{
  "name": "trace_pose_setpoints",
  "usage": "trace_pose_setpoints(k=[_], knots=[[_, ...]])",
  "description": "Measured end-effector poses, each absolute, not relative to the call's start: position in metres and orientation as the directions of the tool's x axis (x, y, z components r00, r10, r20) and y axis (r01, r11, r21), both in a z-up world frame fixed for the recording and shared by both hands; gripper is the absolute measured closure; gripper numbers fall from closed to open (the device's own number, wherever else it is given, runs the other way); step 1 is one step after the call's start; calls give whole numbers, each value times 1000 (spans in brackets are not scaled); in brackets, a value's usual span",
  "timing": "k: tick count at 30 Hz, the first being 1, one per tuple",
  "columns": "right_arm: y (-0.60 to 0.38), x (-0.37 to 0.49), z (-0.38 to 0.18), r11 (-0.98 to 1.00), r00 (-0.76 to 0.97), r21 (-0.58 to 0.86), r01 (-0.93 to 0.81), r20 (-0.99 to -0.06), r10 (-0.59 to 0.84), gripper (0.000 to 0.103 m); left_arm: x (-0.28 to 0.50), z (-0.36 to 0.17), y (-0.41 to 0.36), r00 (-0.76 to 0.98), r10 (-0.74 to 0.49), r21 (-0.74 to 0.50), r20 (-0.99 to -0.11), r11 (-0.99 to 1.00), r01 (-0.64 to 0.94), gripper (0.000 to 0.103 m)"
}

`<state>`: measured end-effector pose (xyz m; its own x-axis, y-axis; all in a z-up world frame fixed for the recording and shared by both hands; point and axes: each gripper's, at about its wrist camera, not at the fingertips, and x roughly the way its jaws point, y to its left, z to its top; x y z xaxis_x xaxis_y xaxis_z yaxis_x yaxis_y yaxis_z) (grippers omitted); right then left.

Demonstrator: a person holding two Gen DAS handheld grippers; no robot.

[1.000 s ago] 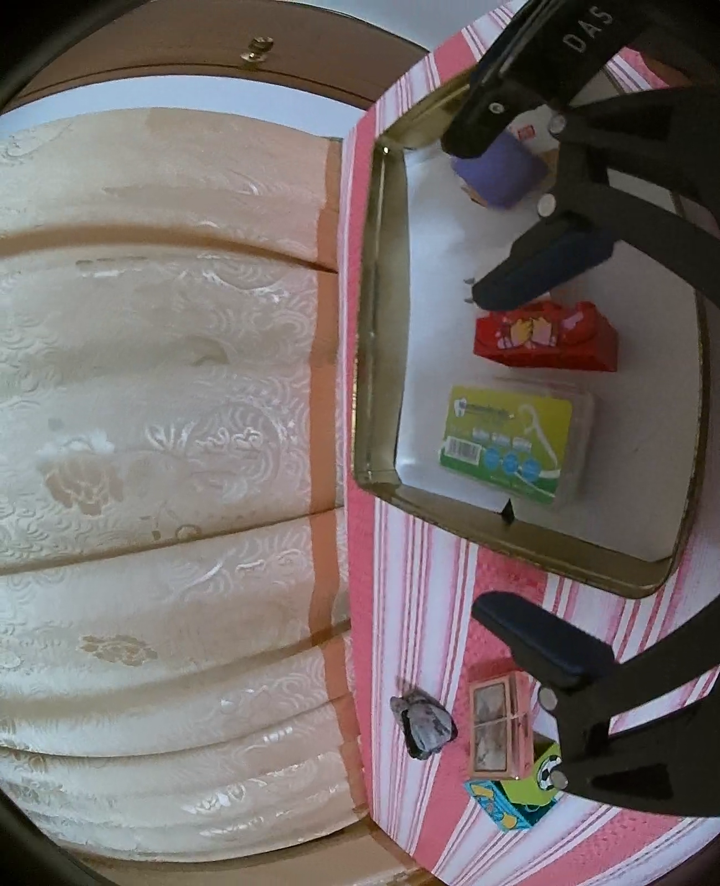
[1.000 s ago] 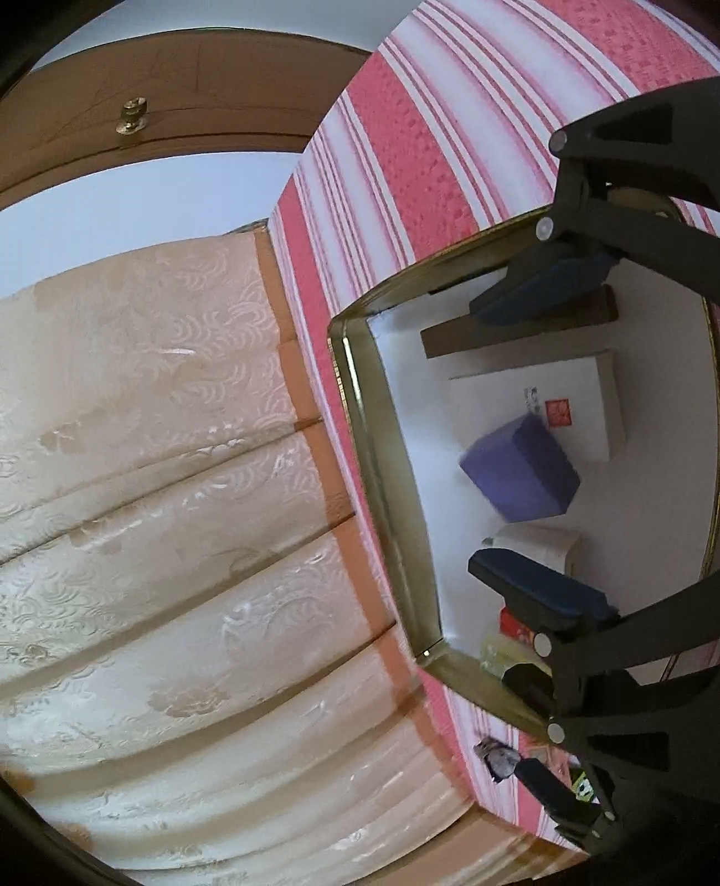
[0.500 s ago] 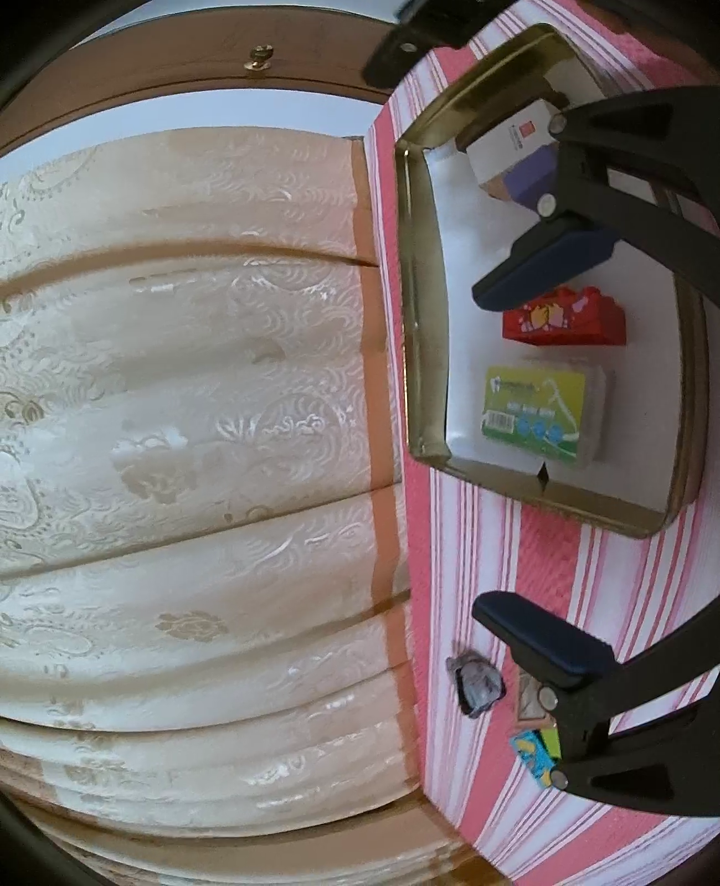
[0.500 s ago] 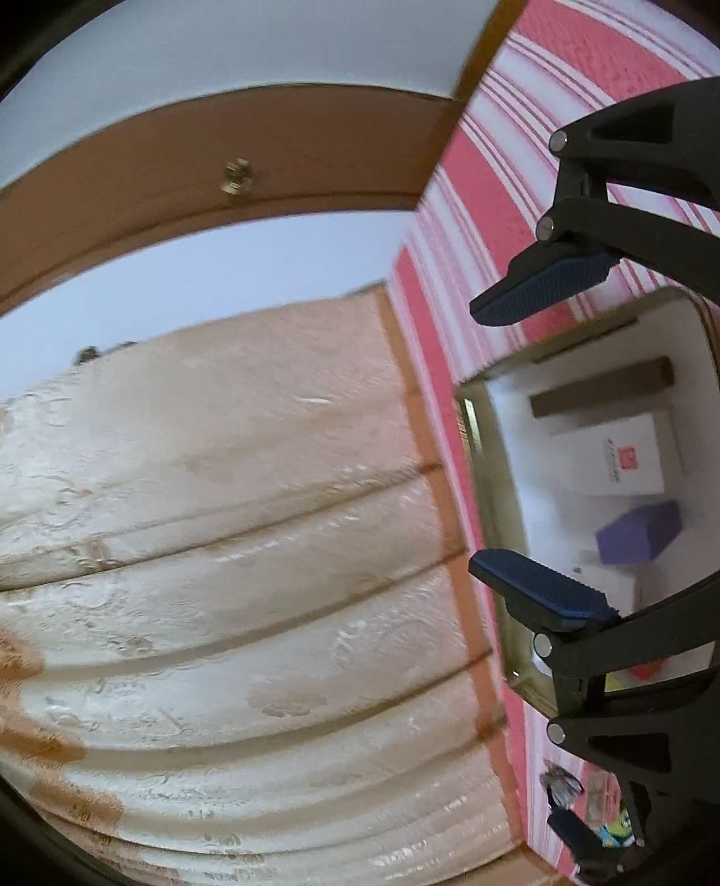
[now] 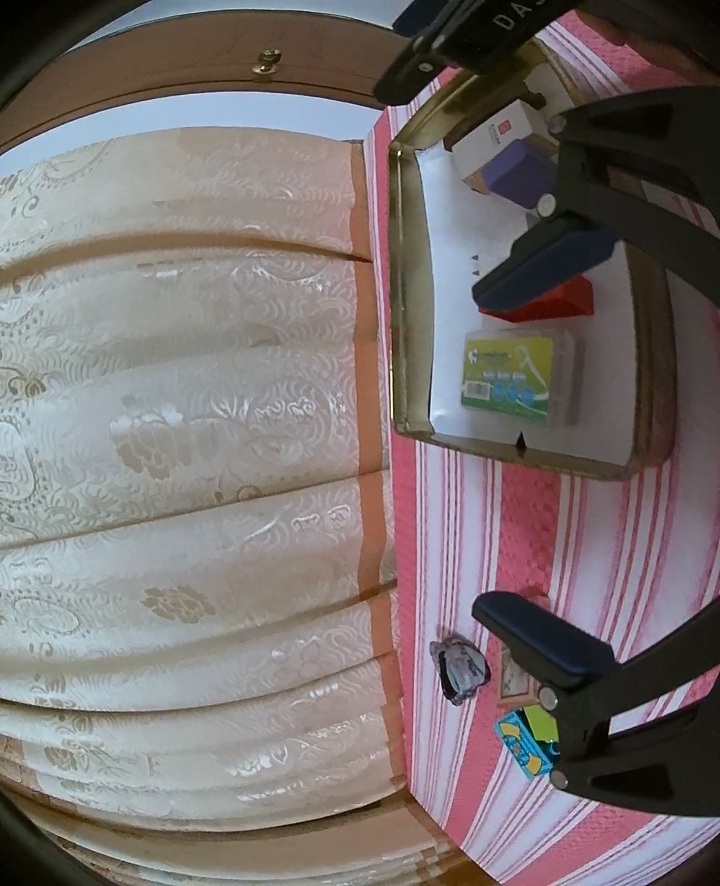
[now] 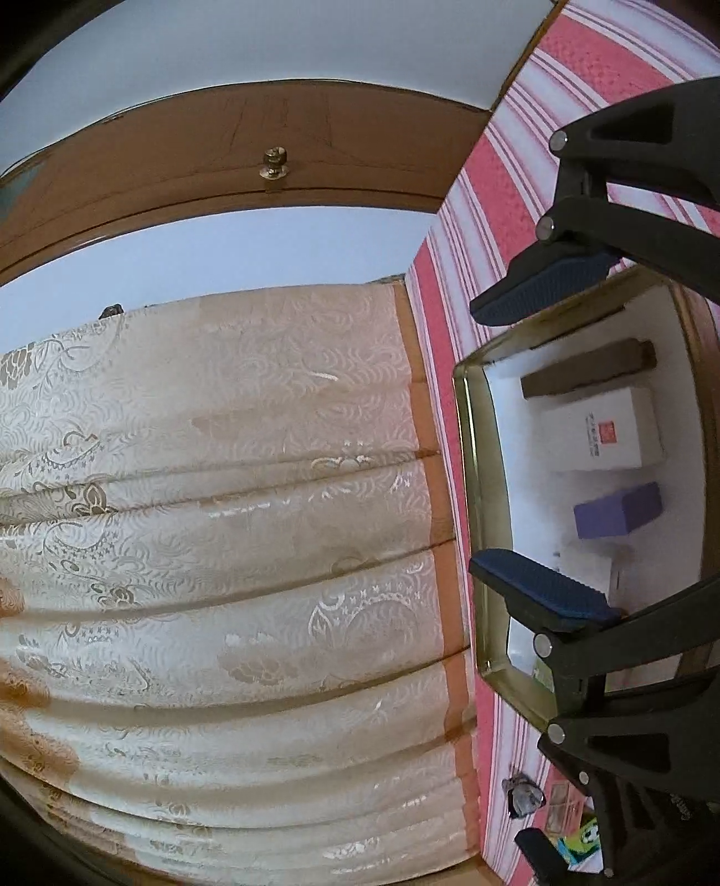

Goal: Organize rigid objects
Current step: 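Withdraw both open grippers from the tray toward the remaining toys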

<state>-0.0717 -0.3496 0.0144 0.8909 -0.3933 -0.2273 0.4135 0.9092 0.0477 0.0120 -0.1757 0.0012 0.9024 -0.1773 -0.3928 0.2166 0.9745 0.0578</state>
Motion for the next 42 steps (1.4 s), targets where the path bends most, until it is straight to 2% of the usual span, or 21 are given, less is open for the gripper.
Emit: trace_pose_setpoints(k=[4,11,16,21,32,42], knots=[[-342,-71,12,917,897,69,392,-250,-365,18,10,1,-168,903,-178,64,-391,974,219,1],[-333,-75,12,909,890,52,413,-237,-390,18,9,1,-149,902,-173,63,-396,975,214,1],[-332,-77,10,903,891,107,417,-243,-383,18,12,1,-131,900,-162,52,-404,978,200,1],[-316,-72,6,909,897,138,392,-278,-344,18,16,0,-114,901,-147,52,-408,982,183,1],[-250,-48,0,952,921,112,286,-306,-241,18,26,-2,-68,896,-114,47,-429,988,149,1],[-191,-19,-8,983,924,87,163,-364,-121,18,46,-7,10,881,-17,13,-473,1000,27,1]])
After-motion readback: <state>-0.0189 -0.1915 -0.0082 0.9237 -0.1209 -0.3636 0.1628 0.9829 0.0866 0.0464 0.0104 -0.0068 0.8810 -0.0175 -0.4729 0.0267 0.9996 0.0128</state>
